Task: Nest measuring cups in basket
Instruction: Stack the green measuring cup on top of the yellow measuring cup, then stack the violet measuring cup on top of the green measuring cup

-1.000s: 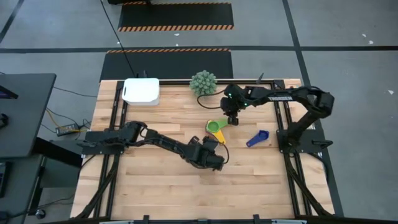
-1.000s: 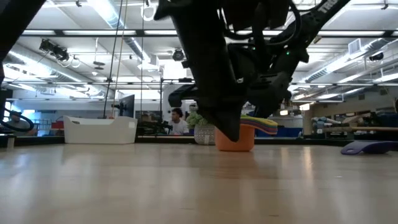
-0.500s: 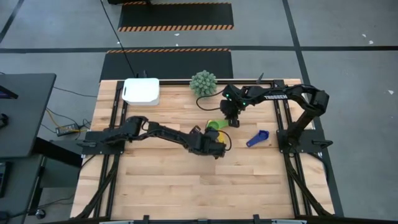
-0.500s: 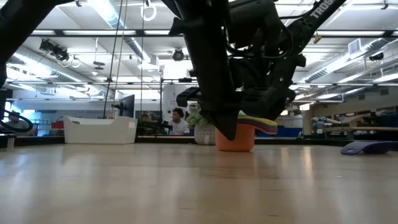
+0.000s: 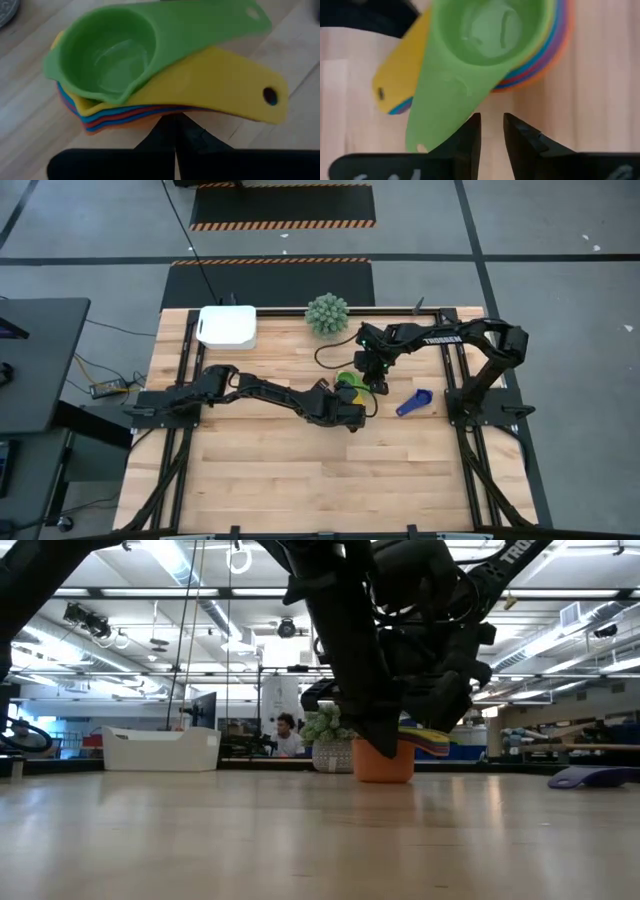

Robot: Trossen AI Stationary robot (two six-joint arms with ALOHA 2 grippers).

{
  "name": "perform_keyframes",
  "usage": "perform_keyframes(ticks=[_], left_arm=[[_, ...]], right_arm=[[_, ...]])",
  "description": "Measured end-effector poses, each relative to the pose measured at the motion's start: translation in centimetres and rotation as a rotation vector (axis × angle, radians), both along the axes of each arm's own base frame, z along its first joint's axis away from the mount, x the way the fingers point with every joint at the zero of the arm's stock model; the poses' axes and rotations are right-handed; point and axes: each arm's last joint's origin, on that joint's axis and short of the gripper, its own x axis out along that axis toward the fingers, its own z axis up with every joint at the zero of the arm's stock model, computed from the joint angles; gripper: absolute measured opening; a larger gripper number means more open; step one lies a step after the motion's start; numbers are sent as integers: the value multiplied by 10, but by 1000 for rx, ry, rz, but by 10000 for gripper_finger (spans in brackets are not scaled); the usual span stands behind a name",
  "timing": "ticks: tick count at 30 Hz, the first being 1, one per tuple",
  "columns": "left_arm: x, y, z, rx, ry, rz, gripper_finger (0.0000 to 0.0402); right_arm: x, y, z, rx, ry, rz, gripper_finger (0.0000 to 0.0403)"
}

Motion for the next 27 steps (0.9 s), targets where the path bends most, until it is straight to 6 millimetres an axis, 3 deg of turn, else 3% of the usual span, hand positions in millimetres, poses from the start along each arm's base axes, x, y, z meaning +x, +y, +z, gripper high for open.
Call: perform_keyframes(ticks=[15,27], left_arm=[[3,4,1,24,19,-62,0],[-13,-20,7,29,172,-90,0]], right_arm=[[6,20,0,-33,6,102,89],[-5,18,2,-143,186,137,77]])
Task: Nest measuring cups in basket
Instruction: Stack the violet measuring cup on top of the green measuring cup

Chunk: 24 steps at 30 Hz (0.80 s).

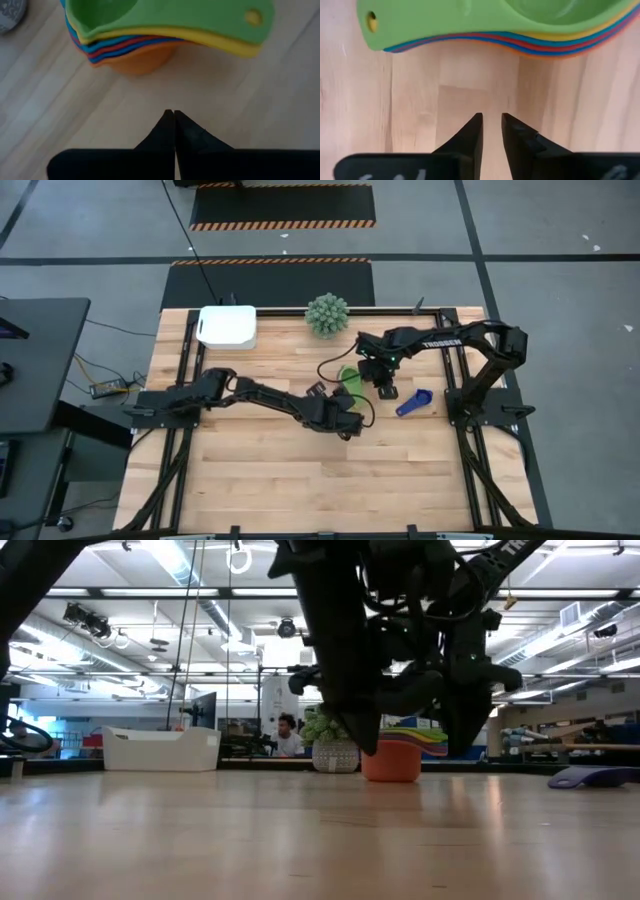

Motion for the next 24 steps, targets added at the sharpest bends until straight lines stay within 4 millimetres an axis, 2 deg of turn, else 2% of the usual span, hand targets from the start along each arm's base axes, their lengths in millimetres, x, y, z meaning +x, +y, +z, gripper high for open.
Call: perform_keyframes(ticks=[4,11,18,21,24], left_arm=[[-2,-9,4,2,16,-19,0],[-9,-21,12,1,14,5,0],[-37,-35,45,96,33,73,0],[-52,-43,60,133,49,87,0],[-68,-53,69,176,76,102,0]], right_arm=[[2,-1,15,0,43,6,75],[5,-3,55,17,111,48,70],[-2,3,87,52,231,55,35],[-8,13,95,40,309,65,8],[-19,27,105,6,376,88,7]])
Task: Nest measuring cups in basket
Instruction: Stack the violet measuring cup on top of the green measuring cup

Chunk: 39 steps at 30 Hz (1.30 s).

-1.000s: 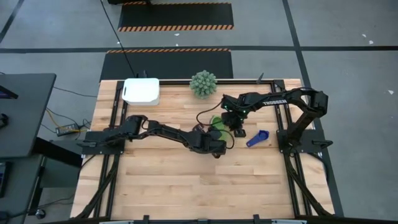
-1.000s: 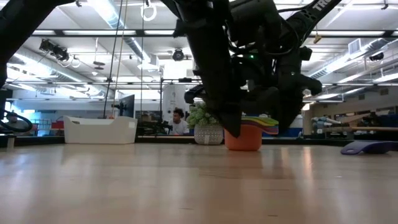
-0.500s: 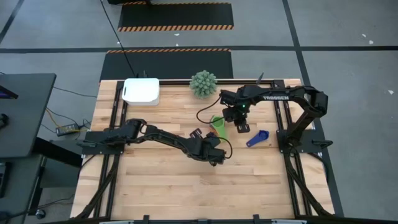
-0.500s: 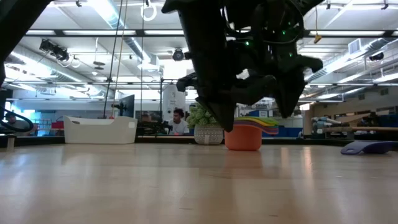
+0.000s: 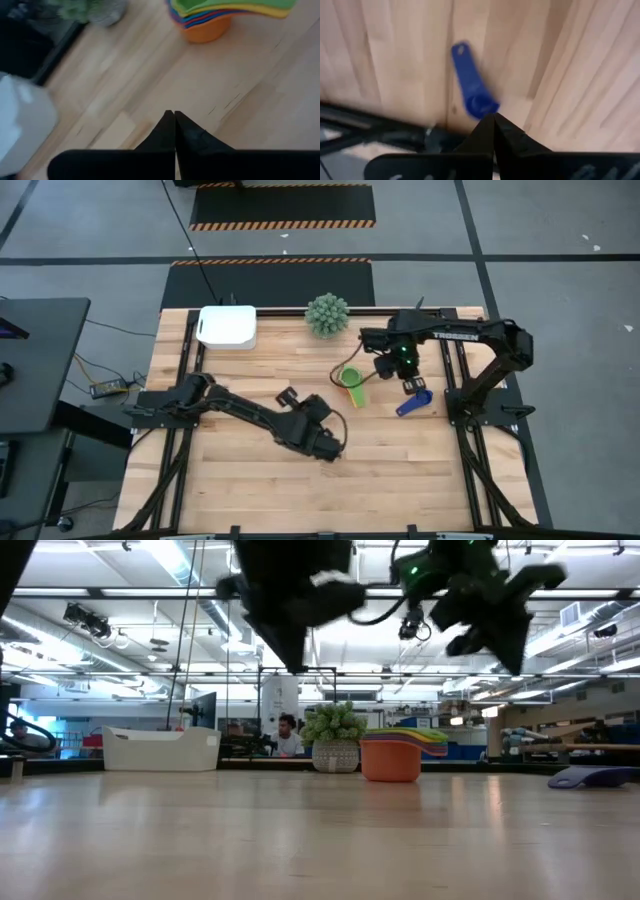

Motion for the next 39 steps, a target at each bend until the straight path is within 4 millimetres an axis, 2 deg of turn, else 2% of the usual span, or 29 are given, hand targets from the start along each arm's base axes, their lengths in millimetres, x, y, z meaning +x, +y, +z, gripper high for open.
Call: perform_keyframes(ticks=[2,6,13,17,21,24,30,34,39], left_arm=[[-12,-6,9,13,8,20,0],[-32,-20,18,32,29,41,0],[-55,-44,31,50,43,-8,0],[-61,-53,33,60,27,-32,0],[-64,-58,32,64,32,-50,0],[-65,-58,30,66,36,-47,0],[-66,-59,30,67,35,-50,0],[-66,-59,30,66,35,-50,0],[-65,-59,30,66,35,-49,0]], right_arm=[[-8,11,9,-12,6,-1,5],[-30,31,36,-23,-109,-51,4],[-90,54,81,-19,-329,-339,3],[-121,63,96,-75,-432,-467,2],[-139,71,102,-76,-494,-505,2],[-145,75,95,-98,-492,-521,2],[-155,77,62,-129,-489,-570,2],[-154,79,41,-72,-503,-577,6],[-147,82,7,-46,-415,-563,28]])
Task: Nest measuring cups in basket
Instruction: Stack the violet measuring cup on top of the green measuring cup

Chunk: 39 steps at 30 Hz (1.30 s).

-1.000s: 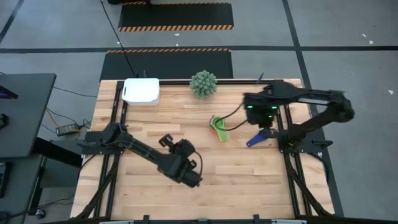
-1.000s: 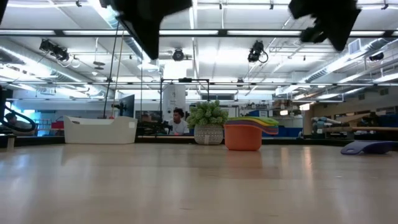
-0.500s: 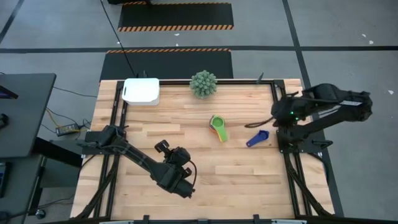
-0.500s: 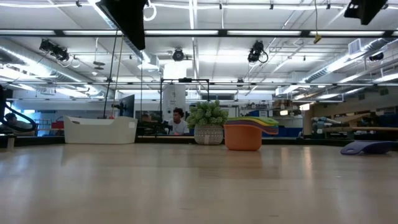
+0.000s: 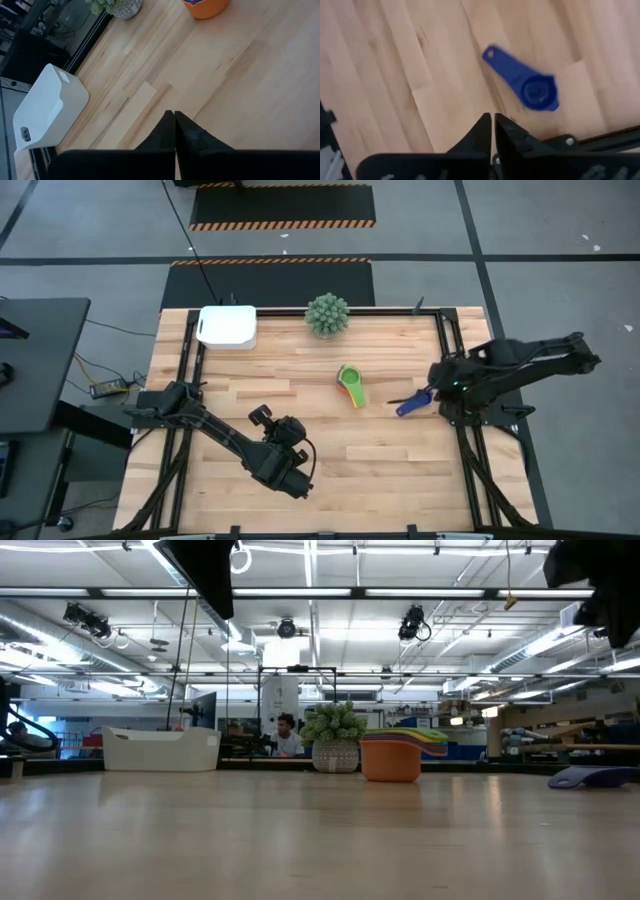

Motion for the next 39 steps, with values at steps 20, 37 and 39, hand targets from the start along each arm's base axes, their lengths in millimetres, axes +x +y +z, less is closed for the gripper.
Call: perform_keyframes(ticks=[20,37,39], left_arm=[[0,0,-1,0,1,1,0],[0,0,-1,-39,20,19,0],[0,0,-1,-40,20,19,0]], right_arm=[[49,-3,-74,-127,345,-120,152],[85,-5,-126,-155,589,14,152],[87,-5,-131,-159,621,37,152]])
